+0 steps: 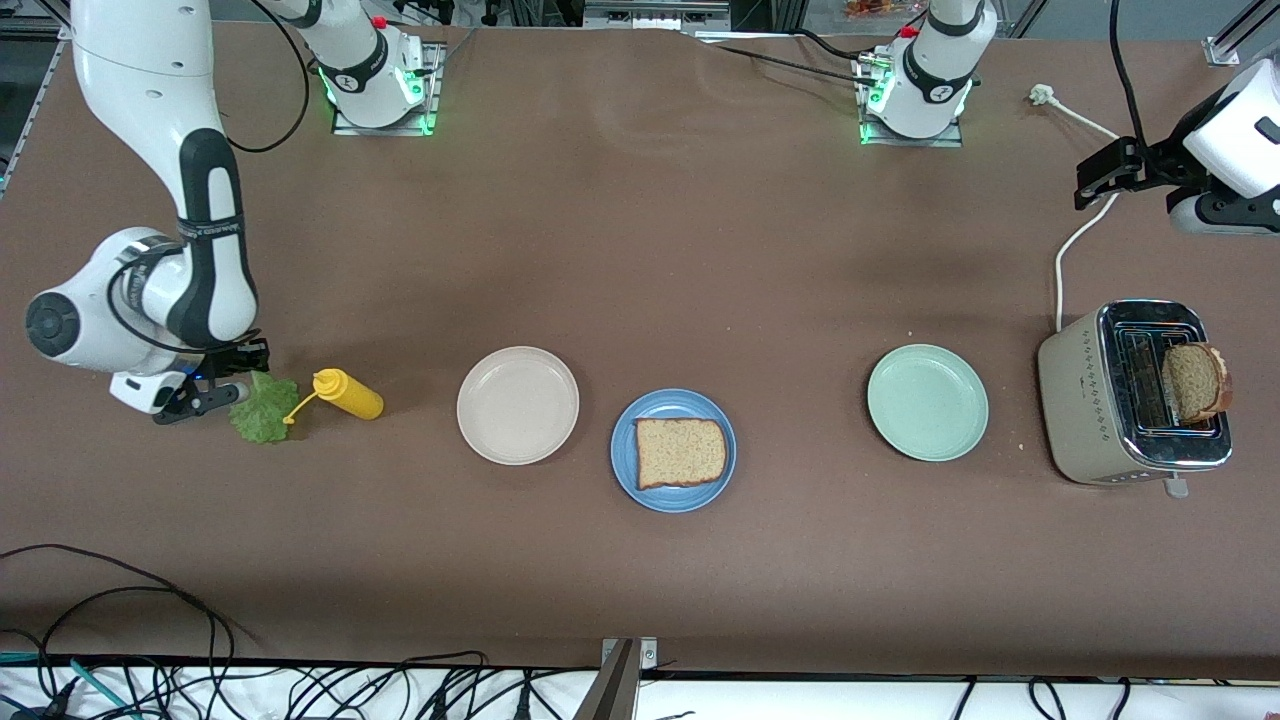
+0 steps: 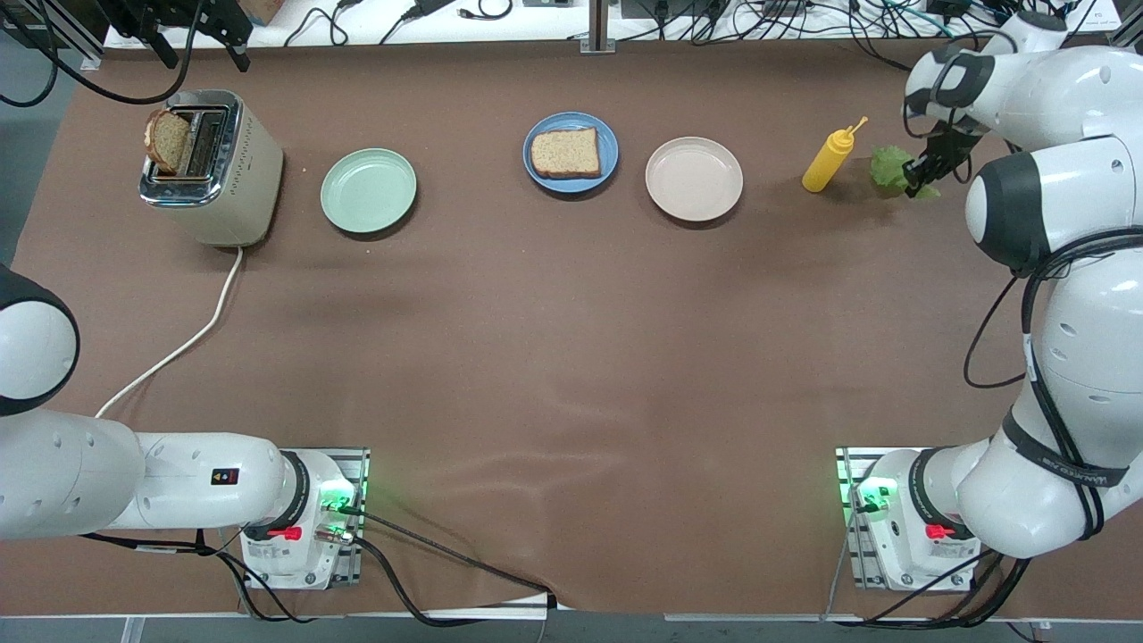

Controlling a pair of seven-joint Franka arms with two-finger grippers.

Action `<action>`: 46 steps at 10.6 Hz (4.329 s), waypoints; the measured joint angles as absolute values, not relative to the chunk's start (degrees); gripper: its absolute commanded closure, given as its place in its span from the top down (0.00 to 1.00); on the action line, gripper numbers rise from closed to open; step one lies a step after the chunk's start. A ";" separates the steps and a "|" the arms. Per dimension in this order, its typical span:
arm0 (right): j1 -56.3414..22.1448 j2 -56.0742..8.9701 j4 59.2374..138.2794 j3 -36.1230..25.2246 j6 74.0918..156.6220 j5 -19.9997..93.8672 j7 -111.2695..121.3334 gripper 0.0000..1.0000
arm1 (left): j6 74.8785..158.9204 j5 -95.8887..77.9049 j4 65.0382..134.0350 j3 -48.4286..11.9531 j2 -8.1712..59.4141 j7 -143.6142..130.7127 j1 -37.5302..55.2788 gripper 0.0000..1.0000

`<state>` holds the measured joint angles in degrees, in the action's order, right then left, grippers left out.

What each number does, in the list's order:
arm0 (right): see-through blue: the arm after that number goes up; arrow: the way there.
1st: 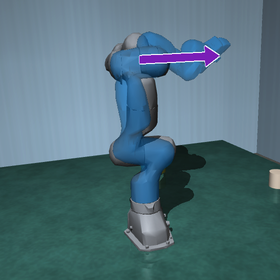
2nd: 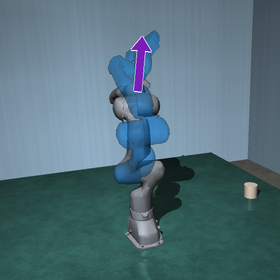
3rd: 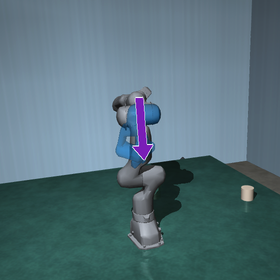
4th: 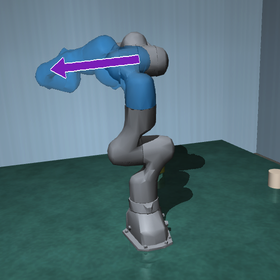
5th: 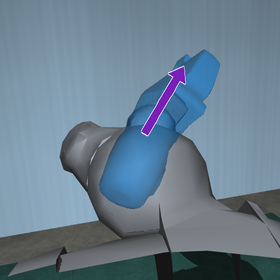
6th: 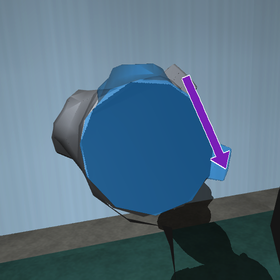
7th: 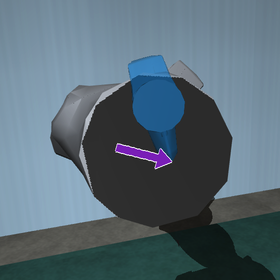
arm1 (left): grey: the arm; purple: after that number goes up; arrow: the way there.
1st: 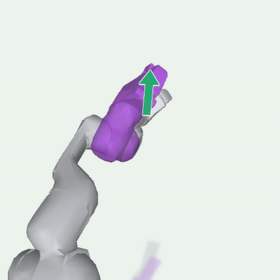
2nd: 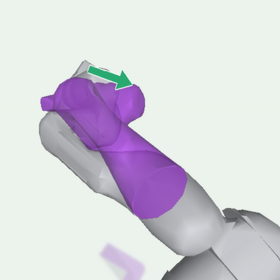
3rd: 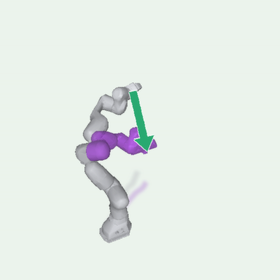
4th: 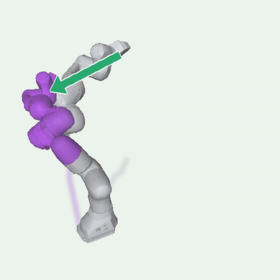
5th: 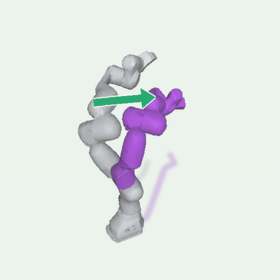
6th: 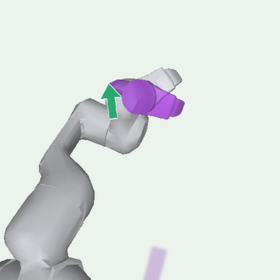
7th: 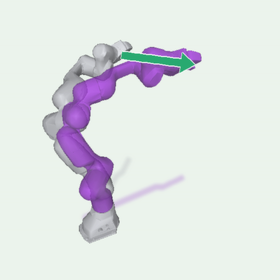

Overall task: Make sandwich in blue plate with both arms
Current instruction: 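Grasp the lettuce leaf by its stem with the right gripper and lift, then carry the lettuce leaf over the bread on the blue plate, then lower the lettuce onto the bread and open the right gripper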

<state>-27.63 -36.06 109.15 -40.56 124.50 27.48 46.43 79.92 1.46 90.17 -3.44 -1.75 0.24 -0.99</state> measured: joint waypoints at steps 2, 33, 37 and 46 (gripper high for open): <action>-27.79 -35.47 102.42 -44.24 113.98 27.48 46.43 0.00 | 79.92 1.47 90.16 -3.38 -1.74 0.24 -0.99 1.00; -59.67 -58.32 72.13 -24.54 157.88 30.43 6.58 0.00 | 79.92 1.47 89.92 -3.04 -1.06 0.23 -2.92 1.00; -60.22 -59.74 73.21 -24.54 159.69 30.19 6.62 0.00 | 79.92 1.47 89.92 -3.04 -1.06 0.23 -2.95 1.00; -60.84 -60.65 73.67 -24.86 162.91 30.20 6.61 0.65 | 79.92 1.47 89.92 -3.04 -1.06 0.23 -2.98 1.00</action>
